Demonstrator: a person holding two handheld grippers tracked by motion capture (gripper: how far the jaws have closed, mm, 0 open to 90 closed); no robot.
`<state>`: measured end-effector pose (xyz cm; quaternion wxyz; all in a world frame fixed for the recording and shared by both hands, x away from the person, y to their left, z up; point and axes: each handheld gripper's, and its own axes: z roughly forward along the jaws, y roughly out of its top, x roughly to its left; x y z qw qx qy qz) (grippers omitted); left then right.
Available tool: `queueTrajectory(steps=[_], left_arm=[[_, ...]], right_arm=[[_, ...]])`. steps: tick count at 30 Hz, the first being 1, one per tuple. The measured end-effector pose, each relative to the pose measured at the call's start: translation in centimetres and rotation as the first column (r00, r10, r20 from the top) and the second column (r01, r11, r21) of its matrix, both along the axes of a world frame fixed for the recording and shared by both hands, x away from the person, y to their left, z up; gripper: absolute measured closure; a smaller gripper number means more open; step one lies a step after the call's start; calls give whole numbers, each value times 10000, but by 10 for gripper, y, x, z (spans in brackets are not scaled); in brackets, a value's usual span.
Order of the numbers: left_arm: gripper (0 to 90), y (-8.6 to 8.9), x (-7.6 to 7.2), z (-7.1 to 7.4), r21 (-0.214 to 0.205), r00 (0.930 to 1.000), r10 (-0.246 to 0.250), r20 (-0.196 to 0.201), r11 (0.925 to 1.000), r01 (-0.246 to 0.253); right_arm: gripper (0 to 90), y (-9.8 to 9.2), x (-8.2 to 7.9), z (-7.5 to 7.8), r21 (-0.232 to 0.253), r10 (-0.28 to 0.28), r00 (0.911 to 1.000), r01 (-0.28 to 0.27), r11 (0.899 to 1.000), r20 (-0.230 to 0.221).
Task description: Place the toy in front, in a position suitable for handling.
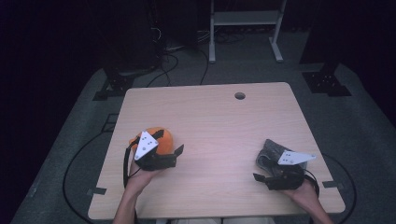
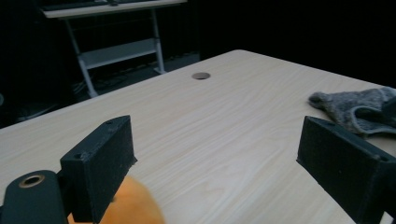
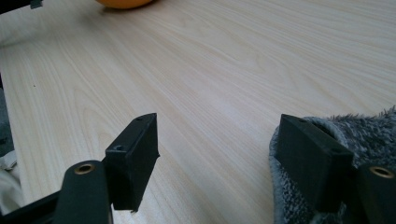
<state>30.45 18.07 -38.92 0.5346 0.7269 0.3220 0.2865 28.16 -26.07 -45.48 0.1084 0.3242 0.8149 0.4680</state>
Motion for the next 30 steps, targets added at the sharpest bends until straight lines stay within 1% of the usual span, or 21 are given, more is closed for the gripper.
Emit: queueTrajectory(steps=[4,5,6,7,8,9,10,11,13,14,16,19,20,23,25,27,29,30], left_arm=[[96,11,1,1,-90,9996,296,30,9995,-296],[94,11,1,1,-90,9996,296,30,9995,-296],[93,16,2,1,-124,9990,441,50,9990,-441],[93,16,2,1,-124,9990,441,50,9990,-441],[92,21,3,0,-17,9982,589,54,9983,-589],[91,21,3,0,-17,9982,589,54,9983,-589],[90,27,4,0,-54,9973,731,17,9973,-731],[90,27,4,0,-54,9973,731,17,9973,-731],[89,33,5,-1,-79,9958,913,21,9958,-913],[90,38,6,-3,6,9939,1102,-12,9939,-1102],[89,43,8,-5,128,9918,1275,-26,9918,-1274],[90,47,9,-8,141,9903,1385,-114,9903,-1383],[90,52,10,-12,203,9877,1550,-210,9878,-1546],[91,57,13,-16,374,9863,1618,-317,9863,-1606],[92,58,13,-18,409,9855,1663,-324,9855,-1650],[94,61,15,-22,455,9845,1705,-416,9846,-1686],[95,62,17,-26,655,9841,1728,-411,9833,-1699],[98,62,18,-28,774,9844,1698,-470,9831,-1658]], right_arm=[[285,1,-1,0,-25,64,10000,-64,10000,22],[285,1,-1,0,-15,69,10000,-69,10000,14],[285,1,0,0,-20,65,10000,-65,10000,-2],[285,2,0,0,-30,66,10000,-66,10000,-15],[285,2,0,0,-29,69,10000,-69,10000,-14],[285,2,-1,0,-36,84,10000,-84,10000,-11],[285,1,-1,0,-34,98,10000,-98,9999,-2],[285,1,-1,0,-34,98,10000,-98,9999,-2],[285,1,-1,0,5,90,10000,-90,10000,10],[285,1,-1,0,-4,92,10000,-92,10000,-1],[285,1,-1,0,-31,116,9999,-116,9999,-20],[285,2,-1,0,-18,149,9999,-149,9999,-17],[285,2,-1,0,-9,141,9999,-141,9999,-33],[285,2,-1,0,-43,158,9999,-158,9999,-56],[285,3,-1,0,-46,166,9998,-166,9999,-54],[285,2,-1,0,8,159,9999,-159,9999,-39],[285,2,-1,0,-4,154,9999,-154,9999,-65],[285,2,-1,0,-12,167,9998,-167,9999,-61]])
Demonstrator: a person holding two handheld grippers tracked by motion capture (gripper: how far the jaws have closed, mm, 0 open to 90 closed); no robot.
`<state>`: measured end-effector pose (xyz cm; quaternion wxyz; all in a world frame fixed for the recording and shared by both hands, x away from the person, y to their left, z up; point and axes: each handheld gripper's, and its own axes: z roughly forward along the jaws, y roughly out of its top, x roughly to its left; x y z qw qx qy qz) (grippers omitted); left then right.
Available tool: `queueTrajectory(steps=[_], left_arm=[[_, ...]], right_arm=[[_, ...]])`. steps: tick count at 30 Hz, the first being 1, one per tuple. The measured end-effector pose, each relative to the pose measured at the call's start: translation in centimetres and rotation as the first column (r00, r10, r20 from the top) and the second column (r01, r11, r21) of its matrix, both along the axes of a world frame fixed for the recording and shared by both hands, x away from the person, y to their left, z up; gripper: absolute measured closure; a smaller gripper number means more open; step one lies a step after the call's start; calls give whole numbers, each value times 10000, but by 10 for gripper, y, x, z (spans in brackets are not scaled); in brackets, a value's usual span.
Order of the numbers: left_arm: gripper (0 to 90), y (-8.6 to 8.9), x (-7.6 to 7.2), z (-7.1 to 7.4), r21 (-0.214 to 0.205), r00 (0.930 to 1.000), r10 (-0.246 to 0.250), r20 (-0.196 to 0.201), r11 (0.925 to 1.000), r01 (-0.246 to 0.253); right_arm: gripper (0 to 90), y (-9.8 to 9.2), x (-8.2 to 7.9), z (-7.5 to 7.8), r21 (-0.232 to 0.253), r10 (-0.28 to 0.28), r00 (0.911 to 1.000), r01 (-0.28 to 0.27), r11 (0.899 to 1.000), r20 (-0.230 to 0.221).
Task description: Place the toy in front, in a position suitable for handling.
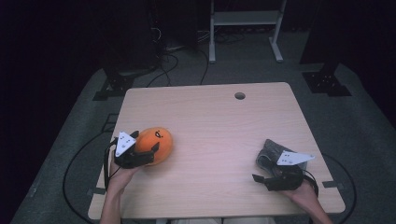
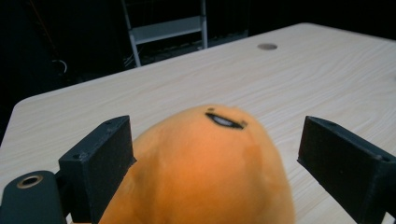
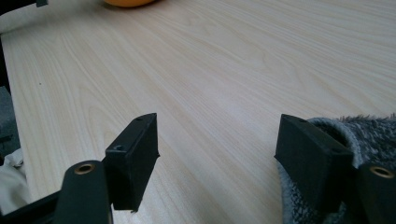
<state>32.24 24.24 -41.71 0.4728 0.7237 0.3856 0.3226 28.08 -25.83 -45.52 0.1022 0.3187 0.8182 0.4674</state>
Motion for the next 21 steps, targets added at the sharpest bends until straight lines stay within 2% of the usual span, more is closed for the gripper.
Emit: queueTrajectory(steps=[7,8,10,13,17,21], left_arm=[[140,5,5,-10,75,9997,28,-238,10000,-27],[142,7,8,-16,213,9994,32,-359,9998,-24],[142,8,9,-21,331,9994,79,-325,9994,-68],[146,9,10,-26,122,9995,135,-278,9998,-132],[185,6,9,-30,517,9997,154,-176,9986,-145],[260,2,8,-30,745,9996,135,-259,9972,-115]], right_arm=[[285,-1,0,0,31,-8,10000,8,10000,15],[285,-1,0,0,25,-1,10000,1,10000,21],[286,0,-1,1,-3,18,10000,-18,10000,34],[287,0,-1,1,39,17,10000,-18,10000,52],[289,0,-1,0,-29,28,10000,-27,10000,19],[290,0,-1,1,21,25,10000,-25,10000,33]])
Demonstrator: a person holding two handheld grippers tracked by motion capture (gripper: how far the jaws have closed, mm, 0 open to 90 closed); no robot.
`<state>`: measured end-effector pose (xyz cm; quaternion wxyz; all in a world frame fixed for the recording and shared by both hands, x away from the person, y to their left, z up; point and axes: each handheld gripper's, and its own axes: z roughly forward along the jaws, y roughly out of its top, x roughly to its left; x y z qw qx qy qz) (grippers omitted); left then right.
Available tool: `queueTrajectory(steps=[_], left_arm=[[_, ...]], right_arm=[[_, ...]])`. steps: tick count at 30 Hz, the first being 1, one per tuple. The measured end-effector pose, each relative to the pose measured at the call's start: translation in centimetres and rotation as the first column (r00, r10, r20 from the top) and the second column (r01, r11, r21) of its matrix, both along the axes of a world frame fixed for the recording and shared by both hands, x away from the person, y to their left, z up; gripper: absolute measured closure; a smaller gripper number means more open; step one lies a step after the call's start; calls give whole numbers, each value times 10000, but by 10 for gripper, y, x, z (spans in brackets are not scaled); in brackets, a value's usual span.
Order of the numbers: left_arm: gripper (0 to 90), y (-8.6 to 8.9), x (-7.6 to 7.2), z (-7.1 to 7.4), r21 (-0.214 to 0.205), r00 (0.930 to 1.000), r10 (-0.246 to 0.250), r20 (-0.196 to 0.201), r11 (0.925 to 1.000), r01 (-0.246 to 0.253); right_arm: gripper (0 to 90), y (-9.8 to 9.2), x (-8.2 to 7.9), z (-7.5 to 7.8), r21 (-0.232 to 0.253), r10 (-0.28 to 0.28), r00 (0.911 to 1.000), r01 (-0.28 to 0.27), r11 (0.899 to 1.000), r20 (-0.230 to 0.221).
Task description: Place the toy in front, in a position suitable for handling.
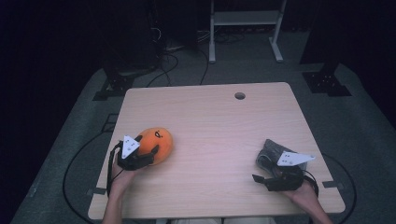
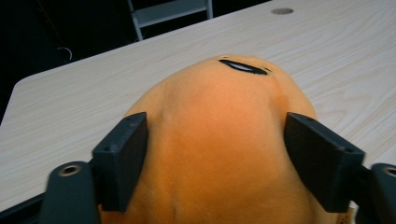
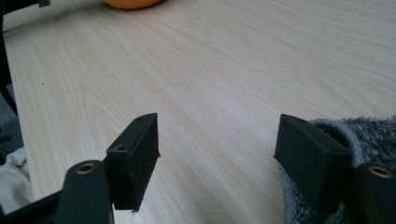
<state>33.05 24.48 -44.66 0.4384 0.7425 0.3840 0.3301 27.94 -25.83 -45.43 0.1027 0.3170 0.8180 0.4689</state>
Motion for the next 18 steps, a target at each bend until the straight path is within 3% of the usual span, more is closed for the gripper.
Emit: queueTrajectory(steps=[6,18], left_arm=[[374,-4,-1,0,436,9999,152,9,9989,-152],[492,-1,-3,7,-67,9984,525,-188,9986,-526]], right_arm=[[294,1,-1,0,-27,42,10000,-42,10000,32],[296,-1,0,1,40,5,10000,-5,10000,18]])
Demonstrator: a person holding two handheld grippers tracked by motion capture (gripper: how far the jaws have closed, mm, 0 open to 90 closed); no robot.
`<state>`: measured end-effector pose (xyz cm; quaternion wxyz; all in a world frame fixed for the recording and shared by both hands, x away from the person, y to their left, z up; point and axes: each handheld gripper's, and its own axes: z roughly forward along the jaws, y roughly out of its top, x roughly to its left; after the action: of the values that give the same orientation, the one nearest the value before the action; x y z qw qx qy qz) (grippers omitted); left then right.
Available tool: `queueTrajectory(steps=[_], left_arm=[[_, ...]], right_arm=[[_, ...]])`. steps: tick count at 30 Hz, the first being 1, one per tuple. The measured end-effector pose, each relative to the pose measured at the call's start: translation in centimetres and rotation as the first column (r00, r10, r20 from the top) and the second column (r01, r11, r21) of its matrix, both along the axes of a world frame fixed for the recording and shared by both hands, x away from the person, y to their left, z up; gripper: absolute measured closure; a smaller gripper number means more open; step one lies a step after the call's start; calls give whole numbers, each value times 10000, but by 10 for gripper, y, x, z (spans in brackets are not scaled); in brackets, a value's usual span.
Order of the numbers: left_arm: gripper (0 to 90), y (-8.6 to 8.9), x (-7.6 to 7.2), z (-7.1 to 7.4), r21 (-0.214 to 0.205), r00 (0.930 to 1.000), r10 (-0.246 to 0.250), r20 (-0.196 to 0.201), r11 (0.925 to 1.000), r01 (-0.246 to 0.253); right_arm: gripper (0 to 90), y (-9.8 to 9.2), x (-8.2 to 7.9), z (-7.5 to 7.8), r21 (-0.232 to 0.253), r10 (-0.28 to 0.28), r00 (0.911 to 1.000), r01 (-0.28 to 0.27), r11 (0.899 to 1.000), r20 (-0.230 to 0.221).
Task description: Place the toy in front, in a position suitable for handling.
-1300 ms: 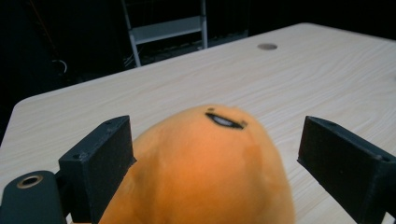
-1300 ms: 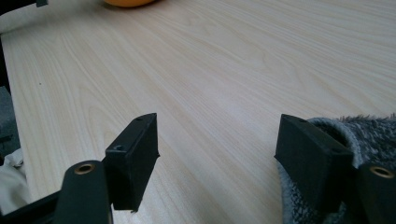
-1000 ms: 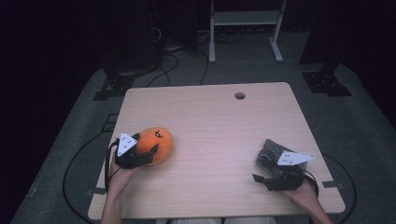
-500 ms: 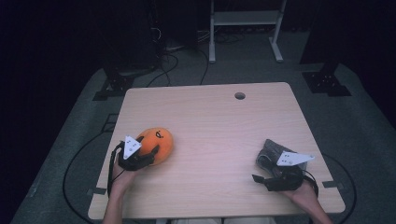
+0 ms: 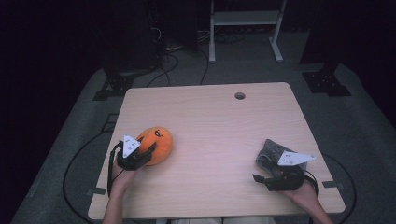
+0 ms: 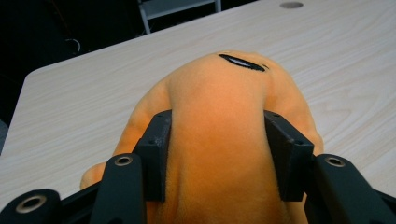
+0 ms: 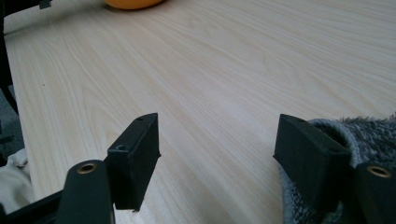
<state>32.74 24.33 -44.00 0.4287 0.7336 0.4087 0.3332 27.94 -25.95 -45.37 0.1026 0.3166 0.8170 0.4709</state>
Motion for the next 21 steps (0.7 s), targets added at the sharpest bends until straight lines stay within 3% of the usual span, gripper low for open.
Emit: queueTrajectory(steps=[7,13,18,21], left_arm=[[521,2,-1,3,-296,9999,40,128,9996,-36],[524,5,-2,7,-873,9996,112,247,9961,-90],[524,5,-3,10,-897,9993,94,367,9959,-61],[523,4,-6,15,-1379,9987,59,507,9904,11]], right_arm=[[296,-1,0,1,20,2,10000,-2,10000,2],[296,-1,-1,1,42,-2,10000,2,10000,35],[297,0,0,0,-42,33,10000,-33,10000,12],[297,-1,0,0,21,14,10000,-14,10000,13]])
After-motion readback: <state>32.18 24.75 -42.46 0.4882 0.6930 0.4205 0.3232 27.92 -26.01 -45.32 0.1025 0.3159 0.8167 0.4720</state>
